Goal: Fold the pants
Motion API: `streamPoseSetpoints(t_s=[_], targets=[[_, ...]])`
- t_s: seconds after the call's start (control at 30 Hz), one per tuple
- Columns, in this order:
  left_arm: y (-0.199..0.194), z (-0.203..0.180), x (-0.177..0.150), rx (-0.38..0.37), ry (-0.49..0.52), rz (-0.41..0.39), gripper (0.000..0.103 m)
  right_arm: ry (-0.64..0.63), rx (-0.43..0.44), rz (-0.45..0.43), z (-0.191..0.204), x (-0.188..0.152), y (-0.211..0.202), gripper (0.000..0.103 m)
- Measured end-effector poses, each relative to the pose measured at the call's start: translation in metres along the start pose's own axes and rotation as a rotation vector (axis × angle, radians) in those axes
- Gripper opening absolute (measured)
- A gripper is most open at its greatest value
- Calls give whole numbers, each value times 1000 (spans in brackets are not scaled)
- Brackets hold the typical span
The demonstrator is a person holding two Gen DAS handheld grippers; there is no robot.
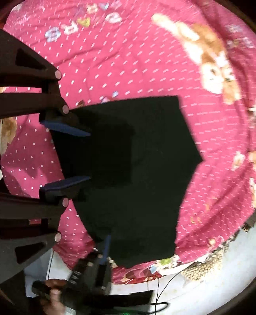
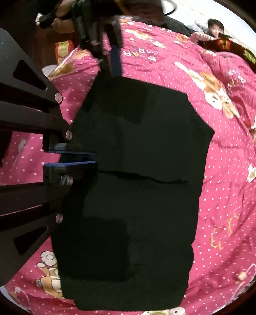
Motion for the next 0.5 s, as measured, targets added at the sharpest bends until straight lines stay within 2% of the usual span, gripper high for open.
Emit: streamPoseSetpoints(t_s=[0.2, 0.4, 0.43, 0.5], targets=[[-48, 11, 23, 86, 12, -134, 43, -28, -24, -58, 14, -11, -17, 5], [-81, 3, 26, 134, 45, -213, 43, -43, -38, -108, 25, -16, -39, 15], [-87, 3, 26, 137, 50, -225, 43, -43, -40, -117, 26, -16, -43, 22], [-94, 1, 25, 144, 57, -242, 44, -39, -41, -136, 29, -17, -50, 26]])
Point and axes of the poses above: each gripper's, at about its wrist camera, not at the fingertips, and y roughly the way its jaws point, z to its left, x to its top, the point moved 10 cm from there along y, roughly the way its jaws point, and after that the axes turned 14 degrees about x, right-handed, at the moved point
